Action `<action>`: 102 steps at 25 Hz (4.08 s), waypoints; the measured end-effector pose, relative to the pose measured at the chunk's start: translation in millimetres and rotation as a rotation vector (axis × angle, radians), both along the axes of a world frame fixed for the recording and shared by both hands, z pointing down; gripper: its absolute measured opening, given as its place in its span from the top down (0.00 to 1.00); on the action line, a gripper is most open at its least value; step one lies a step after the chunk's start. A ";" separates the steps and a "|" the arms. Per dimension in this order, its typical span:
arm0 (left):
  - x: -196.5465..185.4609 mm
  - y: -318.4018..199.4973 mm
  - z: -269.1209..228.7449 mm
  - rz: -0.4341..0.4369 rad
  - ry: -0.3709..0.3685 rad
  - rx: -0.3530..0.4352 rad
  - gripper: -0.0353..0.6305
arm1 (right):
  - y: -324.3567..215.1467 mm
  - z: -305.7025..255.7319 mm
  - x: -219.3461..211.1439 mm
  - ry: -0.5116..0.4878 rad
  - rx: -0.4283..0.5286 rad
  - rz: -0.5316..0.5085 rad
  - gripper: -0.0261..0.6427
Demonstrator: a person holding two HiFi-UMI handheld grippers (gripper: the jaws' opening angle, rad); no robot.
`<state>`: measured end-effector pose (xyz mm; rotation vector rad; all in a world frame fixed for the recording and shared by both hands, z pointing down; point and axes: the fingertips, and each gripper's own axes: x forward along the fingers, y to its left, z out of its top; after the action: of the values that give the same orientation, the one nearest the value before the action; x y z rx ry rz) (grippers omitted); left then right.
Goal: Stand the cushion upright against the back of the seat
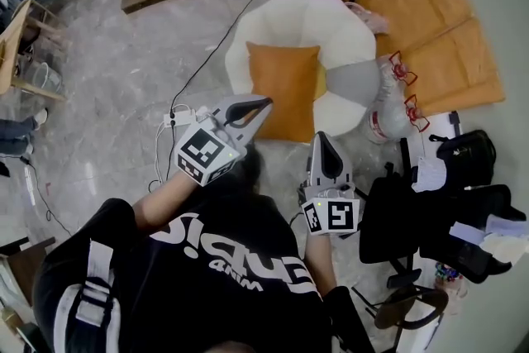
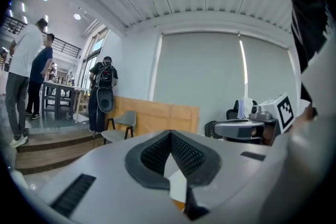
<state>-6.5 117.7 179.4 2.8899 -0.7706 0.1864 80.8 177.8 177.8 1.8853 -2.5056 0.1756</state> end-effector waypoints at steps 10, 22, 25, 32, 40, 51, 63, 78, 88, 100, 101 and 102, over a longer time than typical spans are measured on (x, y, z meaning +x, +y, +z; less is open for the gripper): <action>8.5 -95.5 13.3 0.030 0.021 -0.045 0.94 | -118.1 7.6 0.2 0.016 -0.031 -0.046 0.93; 17.3 -172.1 -0.8 0.032 0.037 -0.030 0.94 | -195.5 -9.8 3.4 0.041 -0.012 -0.058 0.93; 28.0 -185.4 1.3 0.010 0.031 -0.027 0.94 | -209.7 -7.5 13.7 0.041 -0.012 -0.070 0.93; 34.7 -215.2 28.6 -0.054 -0.014 -0.041 0.94 | -240.9 14.7 29.1 0.028 -0.046 -0.112 0.93; 40.0 -240.0 79.3 -0.085 -0.050 -0.112 0.94 | -275.5 64.9 32.8 0.034 -0.129 -0.177 0.93; 44.1 -283.0 198.9 -0.140 -0.124 -0.256 0.94 | -316.2 176.8 46.5 0.038 -0.275 -0.228 0.93; 51.5 -299.5 368.9 -0.146 -0.223 -0.475 0.78 | -348.6 348.0 59.6 -0.012 -0.451 -0.217 0.68; 19.9 -291.9 603.5 -0.234 -0.401 -0.696 0.65 | -335.4 590.4 91.6 0.054 -0.810 -0.121 0.55; 14.1 -303.5 689.0 -0.278 -0.442 -0.813 0.62 | -338.1 680.9 95.2 0.106 -0.940 -0.099 0.55; 28.1 -311.4 702.9 -0.283 -0.452 -0.860 0.65 | -347.5 702.7 101.0 0.085 -1.016 -0.101 0.55; 28.4 -310.9 701.6 -0.279 -0.462 -0.861 0.70 | -347.2 702.3 101.1 0.088 -1.017 -0.101 0.55; 29.0 -310.2 700.3 -0.274 -0.474 -0.859 0.74 | -346.9 701.9 101.3 0.092 -1.020 -0.101 0.56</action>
<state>22.5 -192.5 879.7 1.9207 -0.8596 0.9278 182.1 -169.1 879.7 1.2714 -1.8203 1.0756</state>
